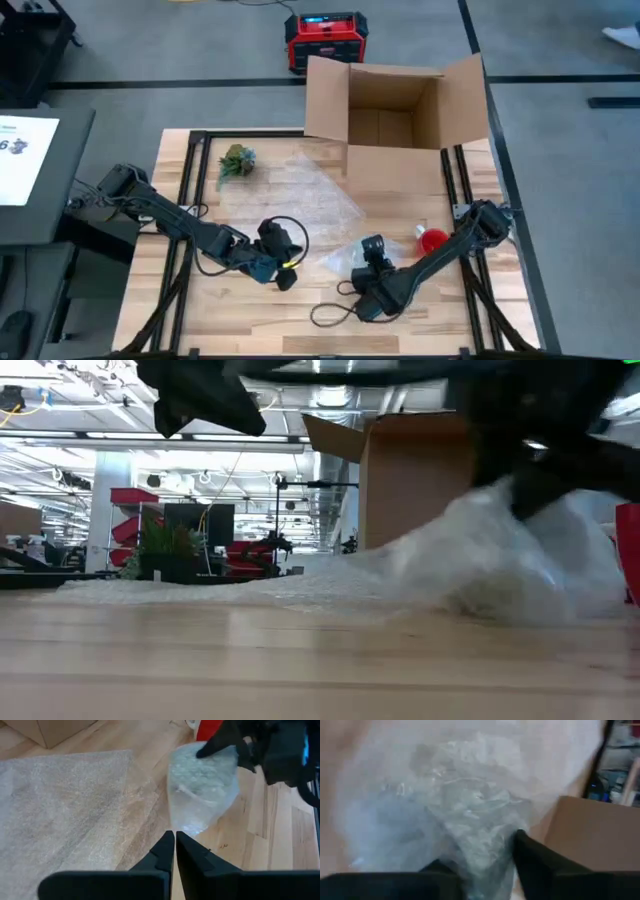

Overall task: Wrap mug
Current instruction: Wrap the blue patterned mug with the transparent bubble wrap

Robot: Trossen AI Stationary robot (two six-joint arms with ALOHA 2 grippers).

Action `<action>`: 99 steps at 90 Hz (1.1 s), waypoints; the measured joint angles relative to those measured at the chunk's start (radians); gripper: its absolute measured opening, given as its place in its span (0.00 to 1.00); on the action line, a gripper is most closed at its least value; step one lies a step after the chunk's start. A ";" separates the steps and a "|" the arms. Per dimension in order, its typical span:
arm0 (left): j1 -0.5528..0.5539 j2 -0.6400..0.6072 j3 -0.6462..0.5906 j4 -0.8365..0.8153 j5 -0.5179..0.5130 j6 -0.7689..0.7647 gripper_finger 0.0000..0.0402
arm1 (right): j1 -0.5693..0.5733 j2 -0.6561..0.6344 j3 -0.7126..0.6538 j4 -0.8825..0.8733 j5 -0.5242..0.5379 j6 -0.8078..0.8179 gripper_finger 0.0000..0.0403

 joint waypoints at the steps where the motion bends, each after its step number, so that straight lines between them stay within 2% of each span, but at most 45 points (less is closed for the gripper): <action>1: 0.000 0.000 0.000 0.000 0.000 0.000 0.00 | -0.005 0.000 0.006 -0.007 -0.001 0.000 0.11; 6: 0.000 0.000 0.000 0.000 0.000 0.000 0.00 | -0.023 0.001 0.049 -0.042 -0.033 0.001 0.05; 13: 0.000 0.000 0.000 0.000 0.000 0.000 0.00 | -0.040 -0.001 0.117 -0.077 -0.121 0.005 0.04; 21: 0.000 0.000 0.000 -0.002 0.000 0.003 0.00 | -0.069 -0.033 0.172 -0.069 -0.311 -0.038 0.05; 29: 0.000 0.000 0.000 -0.019 0.002 0.003 0.00 | -0.124 -0.086 0.175 0.030 -0.540 -0.092 0.05; 35: -0.003 0.000 0.000 -0.028 0.025 0.003 0.00 | -0.157 -0.096 0.155 0.106 -0.633 -0.121 0.05; 51: -0.017 0.000 0.000 -0.071 0.060 0.000 0.00 | -0.201 -0.081 0.105 0.171 -0.654 -0.170 0.06; 72: -0.017 0.000 0.000 -0.103 0.077 -0.010 0.00 | -0.240 -0.073 0.059 0.251 -0.665 -0.163 0.17; 85: -0.016 0.000 0.000 -0.103 0.076 -0.013 0.00 | -0.253 -0.079 0.065 0.223 -0.665 -0.162 0.27; 99: -0.016 0.000 0.000 -0.104 0.076 -0.020 0.00 | -0.244 -0.079 0.145 0.118 -0.661 -0.165 0.34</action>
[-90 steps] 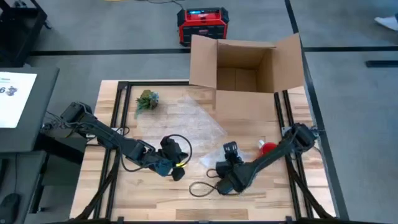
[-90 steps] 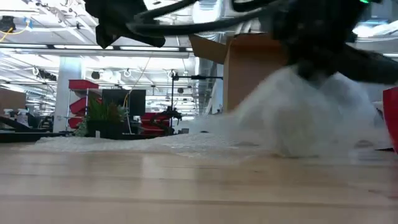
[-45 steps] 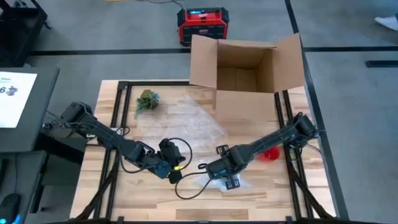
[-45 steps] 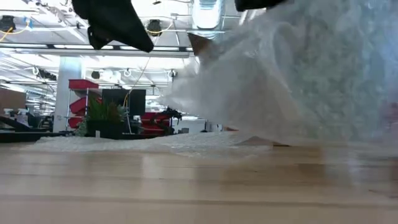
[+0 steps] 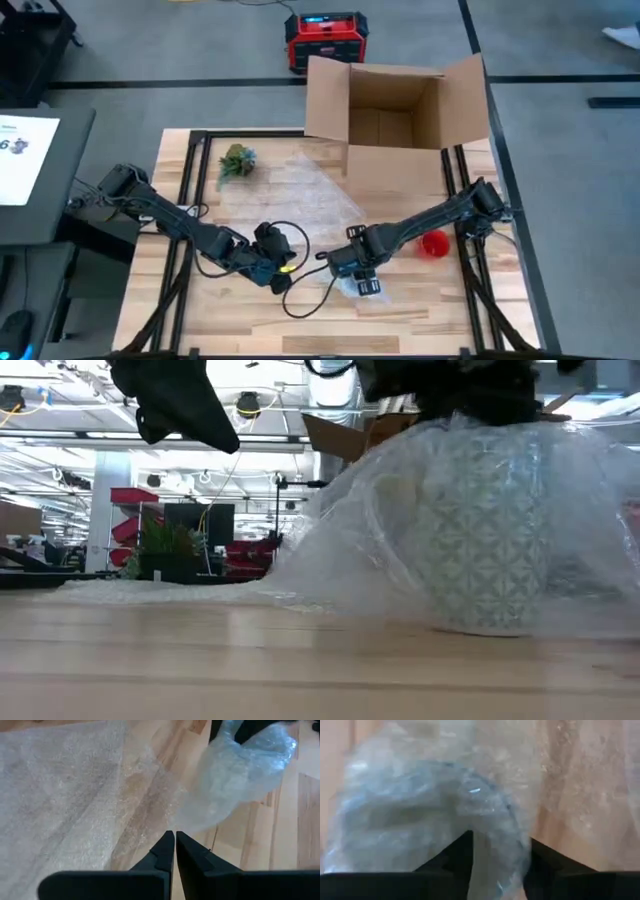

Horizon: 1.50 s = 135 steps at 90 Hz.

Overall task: Wrap mug
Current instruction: Wrap the blue patterned mug with the transparent bubble wrap

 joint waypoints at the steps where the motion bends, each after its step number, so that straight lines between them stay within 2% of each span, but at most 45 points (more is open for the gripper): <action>1: 0.000 0.000 0.000 0.000 0.000 0.000 0.00 | 0.001 0.000 0.007 -0.005 0.000 0.000 0.34; 11: 0.000 0.000 0.000 0.000 0.000 -0.003 0.00 | 0.019 -0.007 0.084 -0.082 0.020 0.019 0.34; 22: 0.000 0.000 0.000 0.000 0.000 -0.008 0.00 | 0.059 -0.038 0.139 -0.128 0.090 0.054 0.32; 40: 0.000 0.000 0.000 0.005 -0.001 -0.011 0.00 | 0.143 -0.065 0.136 0.023 0.116 0.077 0.28; 55: 0.000 0.000 0.000 0.008 -0.002 -0.027 0.00 | 0.116 -0.063 0.010 0.078 0.117 0.141 0.15; 68: 0.000 0.000 0.000 0.008 -0.004 -0.027 0.00 | 0.092 -0.062 -0.152 0.245 0.021 0.148 0.02; 81: 0.002 0.000 0.000 0.007 -0.007 -0.027 0.00 | 0.077 -0.067 -0.288 0.398 -0.010 0.174 0.02; 92: 0.002 0.000 0.000 0.006 -0.007 -0.026 0.00 | 0.064 -0.070 -0.314 0.410 -0.010 0.190 0.00; 103: 0.006 0.000 0.000 0.006 -0.006 -0.019 0.00 | 0.065 -0.062 -0.262 0.346 -0.003 0.182 0.00; 125: 0.006 0.000 0.000 0.006 -0.006 -0.019 0.00 | 0.073 -0.062 -0.023 0.049 0.001 0.182 0.00; 135: 0.006 0.000 0.000 0.005 -0.006 -0.019 0.00 | 0.087 -0.063 0.050 0.035 0.004 0.181 0.00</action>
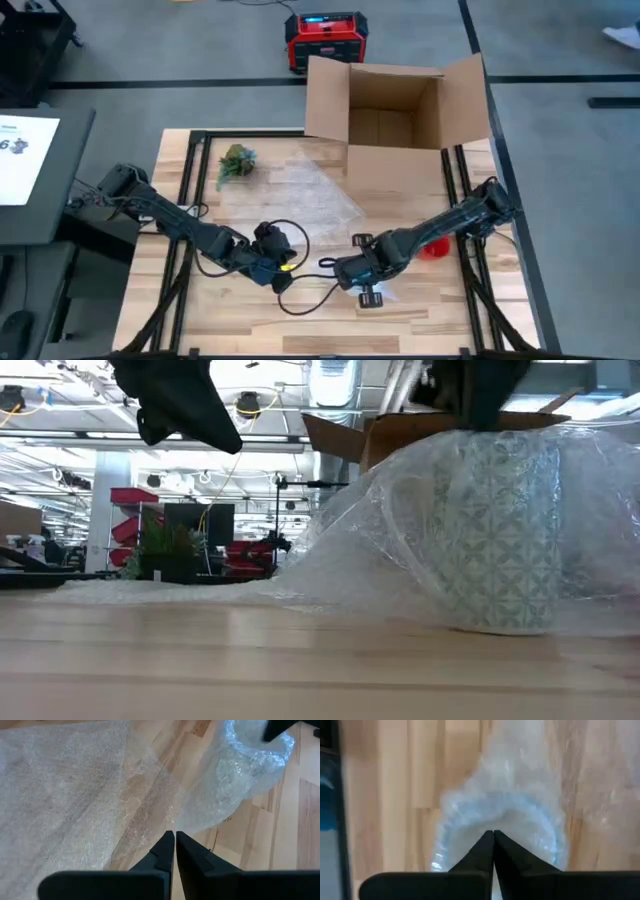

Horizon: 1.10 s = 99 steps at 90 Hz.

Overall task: Wrap mug
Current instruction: Wrap the blue patterned mug with the transparent bubble wrap

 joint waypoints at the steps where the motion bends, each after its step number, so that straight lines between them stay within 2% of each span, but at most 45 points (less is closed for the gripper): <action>1: 0.000 0.000 0.000 0.000 0.000 0.000 0.00 | 0.001 0.000 0.004 0.002 0.000 0.000 0.00; 18: 0.000 0.000 0.000 0.002 0.001 -0.003 0.00 | 0.007 0.003 -0.016 0.083 0.000 0.002 0.00; 32: 0.000 0.000 0.000 0.003 0.002 -0.003 0.00 | -0.017 0.020 -0.107 0.100 0.003 0.024 0.00; 46: 0.000 0.000 0.000 0.001 0.002 -0.003 0.00 | -0.032 0.015 -0.232 0.220 0.001 0.026 0.00; 61: 0.000 0.000 0.000 0.002 0.002 -0.003 0.00 | -0.033 0.014 -0.305 0.295 -0.005 0.032 0.00; 74: 0.000 0.000 0.000 0.002 0.002 -0.003 0.00 | -0.033 0.013 -0.274 0.252 -0.008 0.034 0.00; 99: 0.000 0.000 0.000 0.003 0.002 -0.007 0.00 | -0.023 0.009 -0.035 -0.031 -0.009 0.067 0.00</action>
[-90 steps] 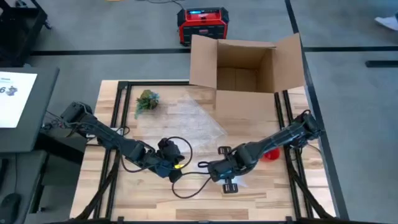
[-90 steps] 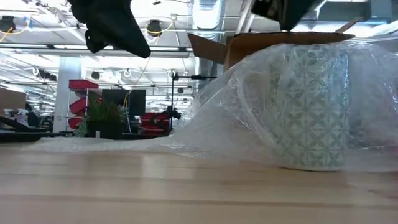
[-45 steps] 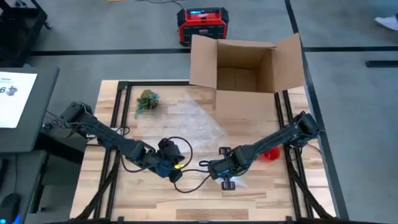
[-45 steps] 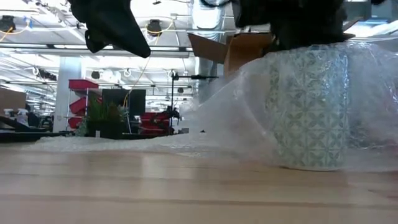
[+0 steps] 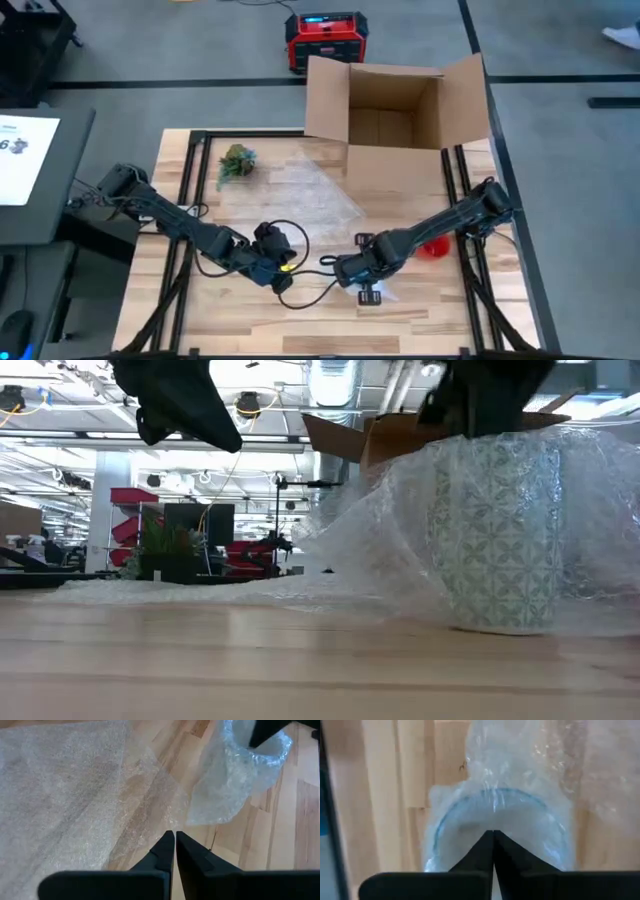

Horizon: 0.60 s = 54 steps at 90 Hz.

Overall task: Wrap mug
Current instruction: Wrap the blue patterned mug with the transparent bubble wrap

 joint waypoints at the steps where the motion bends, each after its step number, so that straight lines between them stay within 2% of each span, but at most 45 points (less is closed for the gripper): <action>1: 0.000 0.000 0.000 0.000 0.000 0.000 0.00 | 0.000 0.000 0.006 -0.002 0.003 0.001 0.00; 12: 0.000 0.000 0.000 0.000 0.000 0.000 0.00 | 0.008 -0.001 0.037 0.012 0.064 0.041 0.00; 20: 0.000 0.000 0.000 0.000 0.000 0.000 0.00 | 0.008 0.015 0.039 0.020 0.071 0.060 0.00; 54: 0.000 0.000 -0.001 -0.003 0.000 0.001 0.00 | -0.015 0.246 0.045 -0.005 0.063 -0.009 0.00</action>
